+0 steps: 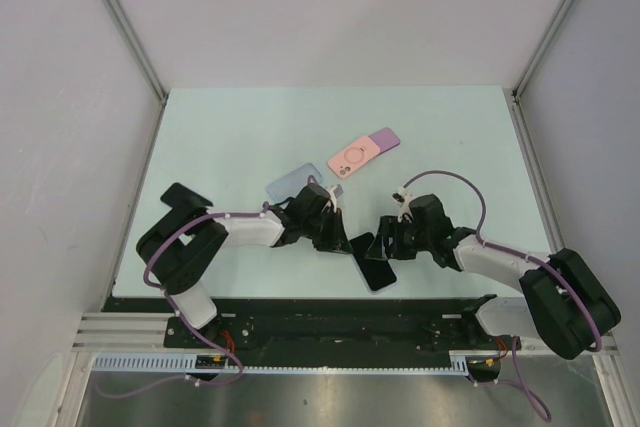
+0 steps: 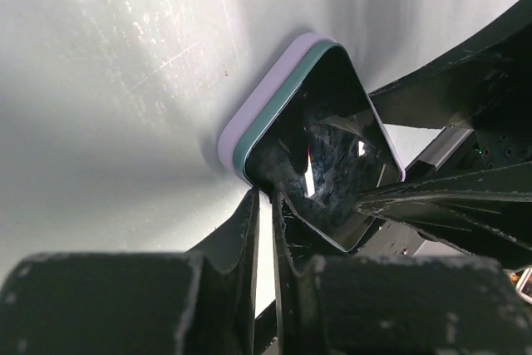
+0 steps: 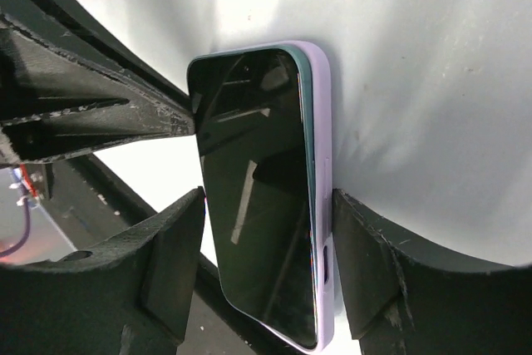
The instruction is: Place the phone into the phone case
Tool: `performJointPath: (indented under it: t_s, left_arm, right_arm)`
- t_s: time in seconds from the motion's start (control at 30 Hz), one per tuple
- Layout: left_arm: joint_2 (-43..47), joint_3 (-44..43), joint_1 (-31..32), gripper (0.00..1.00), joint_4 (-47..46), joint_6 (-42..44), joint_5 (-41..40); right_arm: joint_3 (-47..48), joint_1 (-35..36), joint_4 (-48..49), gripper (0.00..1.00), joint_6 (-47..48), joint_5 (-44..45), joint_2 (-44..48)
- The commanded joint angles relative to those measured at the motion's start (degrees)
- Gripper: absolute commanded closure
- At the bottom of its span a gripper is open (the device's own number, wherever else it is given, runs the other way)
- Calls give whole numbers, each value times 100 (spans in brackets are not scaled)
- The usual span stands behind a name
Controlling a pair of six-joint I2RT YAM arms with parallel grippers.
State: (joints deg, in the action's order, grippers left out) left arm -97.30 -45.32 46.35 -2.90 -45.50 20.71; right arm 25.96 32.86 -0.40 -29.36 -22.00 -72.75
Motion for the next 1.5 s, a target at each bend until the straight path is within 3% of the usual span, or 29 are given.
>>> performJointPath:
  t_s: [0.0, 0.2, 0.33, 0.73, 0.93, 1.03, 1.07, 1.13, 1.23, 1.27, 1.47]
  left_arm:
    - [-26, 216, 120, 88, -308, -161, 170]
    - [-44, 278, 111, 88, -510, -267, 302]
    - [-184, 296, 111, 88, -756, -381, 565]
    - [-220, 480, 120, 88, -1011, -513, 698]
    - [-202, 524, 111, 88, -1055, -522, 733]
    - [-141, 550, 120, 88, -1081, -531, 750]
    - [-106, 559, 111, 87, -1090, -522, 768]
    - [69, 621, 103, 86, -1090, -496, 750]
    - [499, 752, -20, 75, -1073, -443, 759]
    - [632, 796, -99, 64, -1064, -417, 777]
    - [2003, 1227, -433, 40, -967, -258, 838]
  right_arm:
    - [-205, -78, 1359, 36, -509, -1447, 208]
    - [-301, -236, 1393, 40, -500, -1561, 226]
    - [-564, -377, 2130, 41, -815, -1904, 103]
    - [-829, -746, 3063, 46, -1282, -2335, -353]
    - [-890, -816, 3257, 60, -1352, -2353, -617]
    - [-890, -843, 3301, 75, -1361, -2397, -644]
    - [-890, -860, 3319, 84, -1361, -2440, -635]
    - [-891, -904, 3371, 90, -1431, -2493, -591]
    - [-890, -983, 3494, 99, -1572, -2634, -460]
    - [-890, -1010, 3529, 100, -1694, -2712, -355]
    - [-890, -1150, 3951, 100, -2318, -2950, 155]
